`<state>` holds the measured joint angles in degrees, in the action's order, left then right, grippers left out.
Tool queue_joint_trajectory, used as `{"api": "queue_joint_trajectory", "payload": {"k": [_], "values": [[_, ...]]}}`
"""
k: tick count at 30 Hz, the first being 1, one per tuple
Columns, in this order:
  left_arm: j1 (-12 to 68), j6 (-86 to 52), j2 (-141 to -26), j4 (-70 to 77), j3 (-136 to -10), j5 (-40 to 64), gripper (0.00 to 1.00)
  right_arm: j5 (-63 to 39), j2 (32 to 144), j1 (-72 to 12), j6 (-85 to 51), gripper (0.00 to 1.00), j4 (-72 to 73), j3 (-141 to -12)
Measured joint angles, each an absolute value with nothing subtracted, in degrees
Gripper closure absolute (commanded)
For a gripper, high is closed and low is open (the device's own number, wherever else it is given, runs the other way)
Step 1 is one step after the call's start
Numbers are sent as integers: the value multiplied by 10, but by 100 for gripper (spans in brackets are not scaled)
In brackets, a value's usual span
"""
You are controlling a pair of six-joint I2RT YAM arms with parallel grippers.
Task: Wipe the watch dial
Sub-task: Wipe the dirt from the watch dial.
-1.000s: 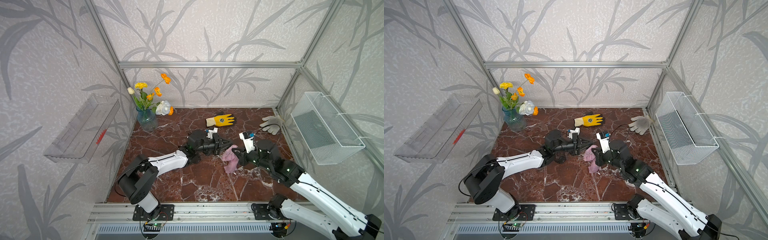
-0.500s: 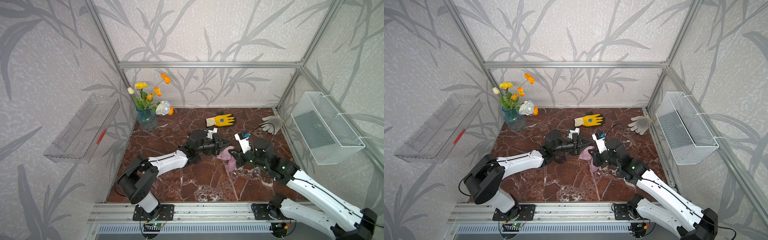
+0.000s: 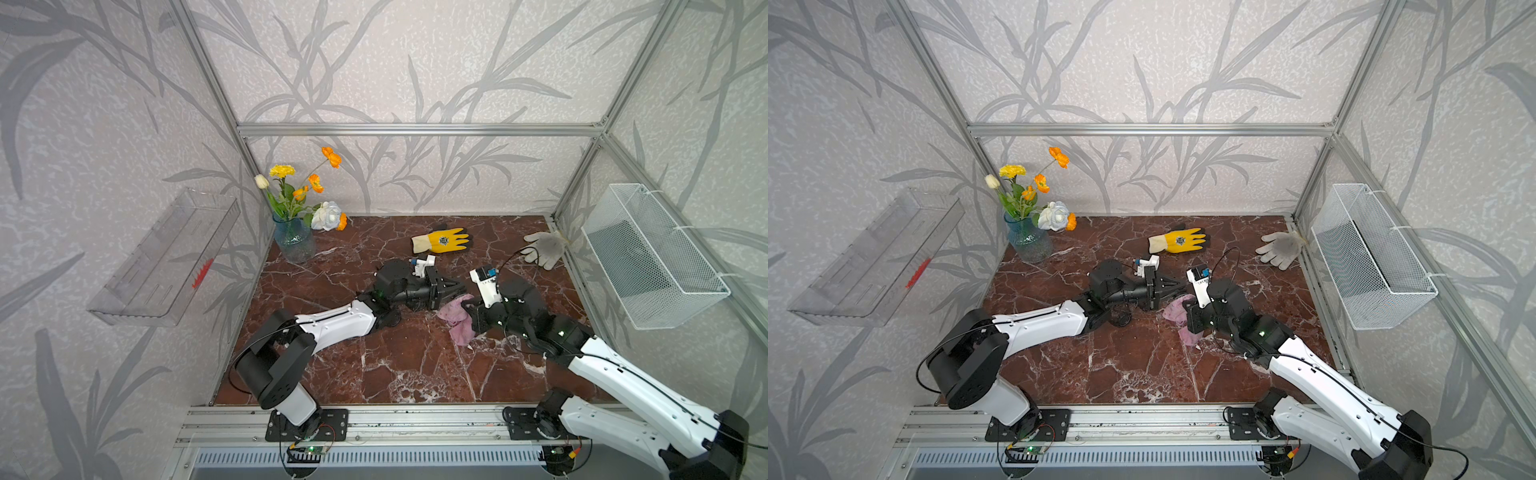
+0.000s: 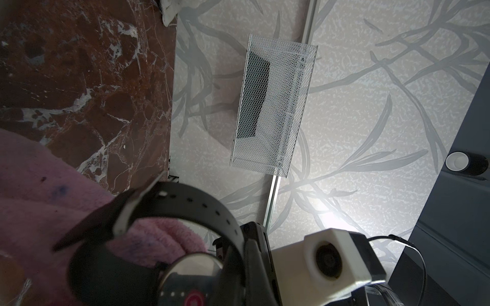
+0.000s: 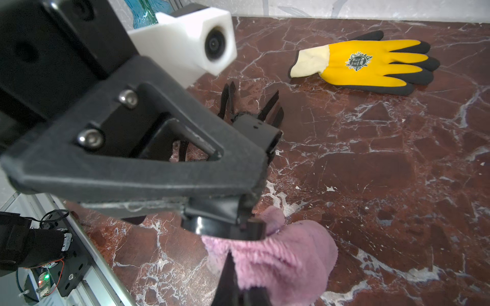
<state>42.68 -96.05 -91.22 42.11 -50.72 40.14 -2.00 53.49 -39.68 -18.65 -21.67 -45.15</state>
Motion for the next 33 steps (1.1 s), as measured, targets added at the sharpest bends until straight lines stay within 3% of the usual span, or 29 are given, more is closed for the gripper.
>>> {"api": "queue_joint_trajectory", "payload": {"k": [11,21,33], "values": [[427,-961,-906,421,-500,402,100,-12,533,-340,-190,100,-232,-423],[419,-934,-874,380,-478,404,100,-37,476,-147,-175,100,-295,-427],[418,-737,-803,23,-476,357,100,-46,520,-140,-219,100,-285,-328]]}}
